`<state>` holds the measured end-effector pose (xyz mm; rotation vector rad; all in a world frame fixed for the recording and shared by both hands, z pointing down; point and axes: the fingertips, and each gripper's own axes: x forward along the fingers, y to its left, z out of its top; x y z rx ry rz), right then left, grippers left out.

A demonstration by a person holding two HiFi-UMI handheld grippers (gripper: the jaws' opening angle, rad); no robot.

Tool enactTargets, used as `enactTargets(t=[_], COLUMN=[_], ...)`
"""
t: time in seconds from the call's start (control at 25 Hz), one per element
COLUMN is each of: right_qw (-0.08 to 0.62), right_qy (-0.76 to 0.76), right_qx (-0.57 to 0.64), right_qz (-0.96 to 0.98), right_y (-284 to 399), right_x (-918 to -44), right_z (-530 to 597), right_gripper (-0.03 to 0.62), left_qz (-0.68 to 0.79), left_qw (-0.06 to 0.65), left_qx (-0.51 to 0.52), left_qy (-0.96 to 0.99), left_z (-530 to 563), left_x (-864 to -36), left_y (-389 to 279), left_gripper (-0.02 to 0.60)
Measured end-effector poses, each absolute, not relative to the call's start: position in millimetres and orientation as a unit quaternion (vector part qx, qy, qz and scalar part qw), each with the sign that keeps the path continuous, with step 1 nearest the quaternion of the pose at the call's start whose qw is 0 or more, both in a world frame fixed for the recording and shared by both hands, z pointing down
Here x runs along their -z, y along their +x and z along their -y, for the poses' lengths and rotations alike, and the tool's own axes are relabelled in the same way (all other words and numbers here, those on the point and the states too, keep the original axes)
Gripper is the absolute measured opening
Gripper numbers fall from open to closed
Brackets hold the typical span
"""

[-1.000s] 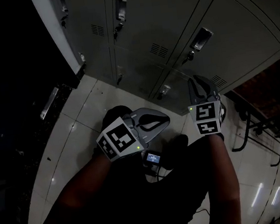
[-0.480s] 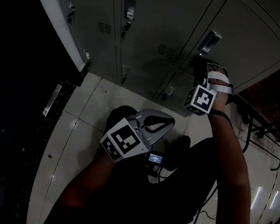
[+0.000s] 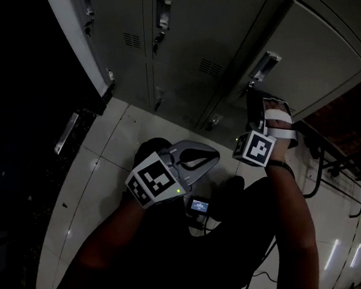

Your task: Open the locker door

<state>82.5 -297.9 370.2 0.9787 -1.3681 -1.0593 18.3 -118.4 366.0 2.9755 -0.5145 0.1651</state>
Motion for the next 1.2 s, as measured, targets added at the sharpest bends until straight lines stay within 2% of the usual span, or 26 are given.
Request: enactTargets(t=[0.48, 1.2], right_qw=[0.503, 0.529], right_qy=[0.420, 0.483], right_qx=[0.434, 0.382], right_qz=[0.618, 0.584], right_y=[119.7, 228.2], right_x=[-369.0, -373.3], right_z=[174.7, 100.5], right_gripper=[0.038, 0.054], left_qz=[0.169, 0.158], left_qw=[0.060, 0.056], left_qx=[-0.069, -0.082], left_qy=[0.981, 0.982], left_z=[118.3, 115.4], left_x=[-373.3, -376.7], left_y=[23.1, 37.4], left_gripper=[0.012, 0.012])
